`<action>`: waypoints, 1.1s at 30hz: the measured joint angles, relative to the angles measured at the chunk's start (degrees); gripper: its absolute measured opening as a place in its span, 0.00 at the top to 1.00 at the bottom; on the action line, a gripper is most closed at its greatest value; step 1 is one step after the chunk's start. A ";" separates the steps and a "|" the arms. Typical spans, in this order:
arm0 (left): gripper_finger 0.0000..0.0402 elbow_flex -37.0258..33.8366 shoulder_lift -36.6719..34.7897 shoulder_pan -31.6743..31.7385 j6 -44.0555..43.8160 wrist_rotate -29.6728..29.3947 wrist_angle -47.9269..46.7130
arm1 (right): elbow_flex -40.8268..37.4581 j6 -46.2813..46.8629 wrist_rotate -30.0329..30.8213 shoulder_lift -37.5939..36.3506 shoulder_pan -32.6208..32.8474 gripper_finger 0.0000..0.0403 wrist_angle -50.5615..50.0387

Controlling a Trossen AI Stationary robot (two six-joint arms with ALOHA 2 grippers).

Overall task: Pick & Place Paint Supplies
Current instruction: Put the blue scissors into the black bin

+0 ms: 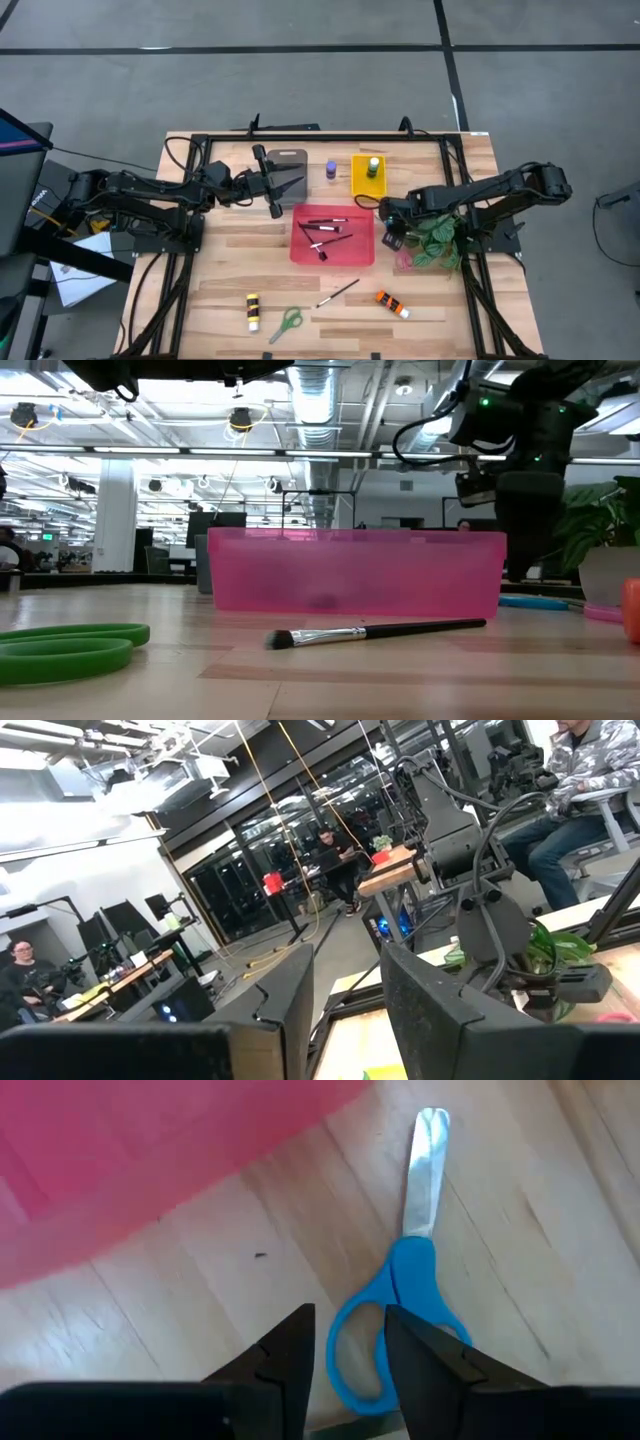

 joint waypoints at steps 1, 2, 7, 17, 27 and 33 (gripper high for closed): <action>0.72 0.00 0.00 0.00 0.00 -0.02 0.01 | 0.00 1.18 -0.01 0.00 0.00 0.71 0.37; 0.72 0.00 0.00 0.00 0.00 -0.16 0.00 | 0.00 2.02 -0.01 0.00 0.03 0.71 0.90; 0.72 0.00 0.00 0.00 0.00 -0.21 0.02 | 0.00 6.04 -0.01 0.00 0.02 0.71 2.47; 0.72 0.00 0.00 0.00 -0.20 -0.17 0.04 | 0.00 19.53 0.02 0.00 0.44 0.71 -0.07; 0.72 0.00 0.00 0.00 -0.20 -0.15 0.07 | 0.00 21.11 1.37 5.26 1.92 0.71 2.32; 0.72 0.00 0.00 0.00 -0.22 -0.13 0.07 | 0.20 20.44 1.30 8.18 1.92 0.71 2.20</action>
